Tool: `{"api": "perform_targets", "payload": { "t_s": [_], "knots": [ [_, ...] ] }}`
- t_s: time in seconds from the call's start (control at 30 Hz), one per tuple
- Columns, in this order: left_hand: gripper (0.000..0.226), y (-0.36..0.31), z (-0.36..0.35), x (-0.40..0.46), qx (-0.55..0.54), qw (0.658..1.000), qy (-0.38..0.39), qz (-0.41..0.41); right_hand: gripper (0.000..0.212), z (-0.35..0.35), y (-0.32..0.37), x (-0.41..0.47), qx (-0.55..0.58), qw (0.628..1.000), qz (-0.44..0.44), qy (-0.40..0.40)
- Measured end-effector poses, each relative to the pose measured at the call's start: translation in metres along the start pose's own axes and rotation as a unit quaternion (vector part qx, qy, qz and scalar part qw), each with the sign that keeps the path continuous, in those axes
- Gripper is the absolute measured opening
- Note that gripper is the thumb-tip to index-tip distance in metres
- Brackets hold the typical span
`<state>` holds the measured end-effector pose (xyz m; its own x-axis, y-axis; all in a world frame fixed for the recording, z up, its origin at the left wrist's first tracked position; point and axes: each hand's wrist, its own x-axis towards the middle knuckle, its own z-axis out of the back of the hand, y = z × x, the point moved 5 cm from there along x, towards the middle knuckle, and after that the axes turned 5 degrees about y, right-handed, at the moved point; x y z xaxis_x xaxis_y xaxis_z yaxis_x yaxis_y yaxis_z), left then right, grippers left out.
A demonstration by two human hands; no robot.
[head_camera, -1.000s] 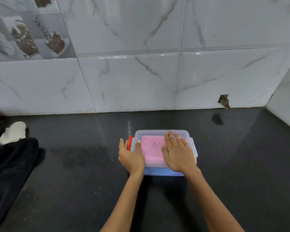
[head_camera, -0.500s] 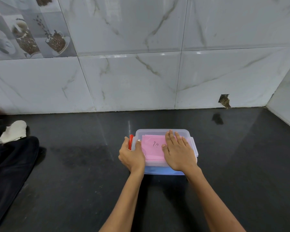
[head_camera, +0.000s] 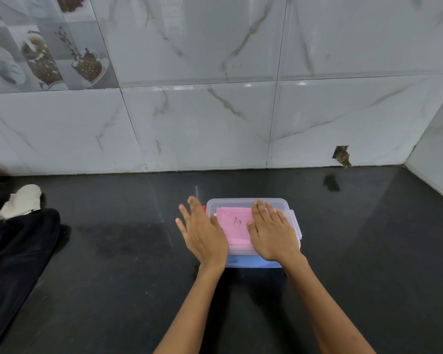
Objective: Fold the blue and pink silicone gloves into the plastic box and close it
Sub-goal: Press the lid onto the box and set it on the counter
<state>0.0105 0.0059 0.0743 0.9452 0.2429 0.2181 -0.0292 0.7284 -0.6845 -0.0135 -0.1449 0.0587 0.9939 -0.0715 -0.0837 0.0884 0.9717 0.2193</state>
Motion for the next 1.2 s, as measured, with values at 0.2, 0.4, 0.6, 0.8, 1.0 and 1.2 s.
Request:
{"api": "perform_targets", "payload": {
  "t_s": [0.2,0.4,0.6,0.8,1.0,1.2],
  "knots": [
    [0.064,-0.053,-0.003,-0.005,0.108,0.962,0.012,-0.249,0.057,0.0,0.0,-0.001,0.003,1.0,0.001,-0.005],
    [0.059,-0.032,-0.038,-0.003,0.214,0.926,0.226,-0.212,0.057,0.0,0.001,-0.001,-0.001,1.0,0.0,-0.008],
    [0.058,-0.03,-0.042,-0.004,0.225,0.912,0.275,-0.207,0.057,-0.001,0.0,-0.001,-0.003,1.0,0.0,-0.016],
    [0.058,-0.03,-0.042,-0.004,0.211,0.916,0.275,-0.203,0.065,0.017,-0.003,-0.011,0.069,0.974,-0.023,-0.213],
    [0.057,-0.03,-0.042,-0.003,0.198,0.921,0.273,-0.198,0.068,0.028,-0.027,-0.031,0.223,0.873,-0.146,-0.409],
    [0.057,-0.029,-0.043,-0.002,0.203,0.919,0.274,-0.2,0.063,-0.012,-0.065,-0.022,0.555,0.753,-0.275,-0.223]
  ]
}}
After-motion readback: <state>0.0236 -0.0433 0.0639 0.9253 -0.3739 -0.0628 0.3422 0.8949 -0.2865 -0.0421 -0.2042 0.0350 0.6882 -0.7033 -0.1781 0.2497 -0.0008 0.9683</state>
